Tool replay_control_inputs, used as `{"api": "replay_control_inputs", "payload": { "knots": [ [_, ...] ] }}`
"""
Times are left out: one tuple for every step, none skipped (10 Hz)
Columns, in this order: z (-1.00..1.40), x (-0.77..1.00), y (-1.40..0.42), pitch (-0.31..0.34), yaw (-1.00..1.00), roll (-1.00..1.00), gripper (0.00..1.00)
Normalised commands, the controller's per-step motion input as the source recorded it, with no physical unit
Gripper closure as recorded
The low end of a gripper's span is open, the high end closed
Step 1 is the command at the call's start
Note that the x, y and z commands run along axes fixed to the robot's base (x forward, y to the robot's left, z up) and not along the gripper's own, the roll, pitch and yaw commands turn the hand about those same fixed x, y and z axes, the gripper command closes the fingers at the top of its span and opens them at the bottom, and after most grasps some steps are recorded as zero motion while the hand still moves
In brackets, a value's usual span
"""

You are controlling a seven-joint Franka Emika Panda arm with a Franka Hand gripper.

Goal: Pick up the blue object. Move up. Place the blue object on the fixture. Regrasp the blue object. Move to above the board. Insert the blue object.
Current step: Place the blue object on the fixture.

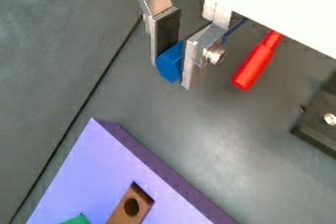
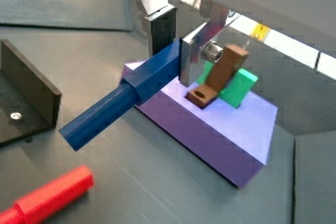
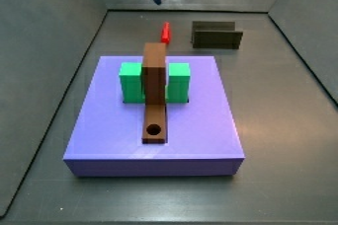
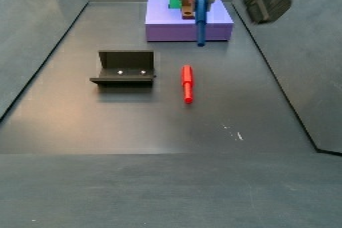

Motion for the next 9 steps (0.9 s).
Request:
{"api": "replay_control_inputs", "payload": {
  "knots": [
    [-0.11, 0.77, 0.21, 0.146, -0.09, -0.4, 1.0],
    [-0.09, 0.78, 0.2, 0.169, -0.08, -0.33, 1.0],
    [-0.05, 0.71, 0.17, 0.18, -0.04, -0.26, 1.0],
    [-0.09, 0.01, 0.04, 0.0, 0.0, -0.2, 1.0],
    [-0.01, 0.0, 0.0, 0.0, 0.0, -0.02, 1.0],
    [0.0, 0.58, -0.09, 0.12, 0.02, 0.0, 1.0],
    [0.0, 1.0, -0.03, 0.0, 0.09, 0.0, 1.0],
    [0.0, 1.0, 0.0, -0.029, 0.1, 0.0, 1.0],
    [0.0, 1.0, 0.0, -0.057, 0.09, 0.0, 1.0]
  ]
}}
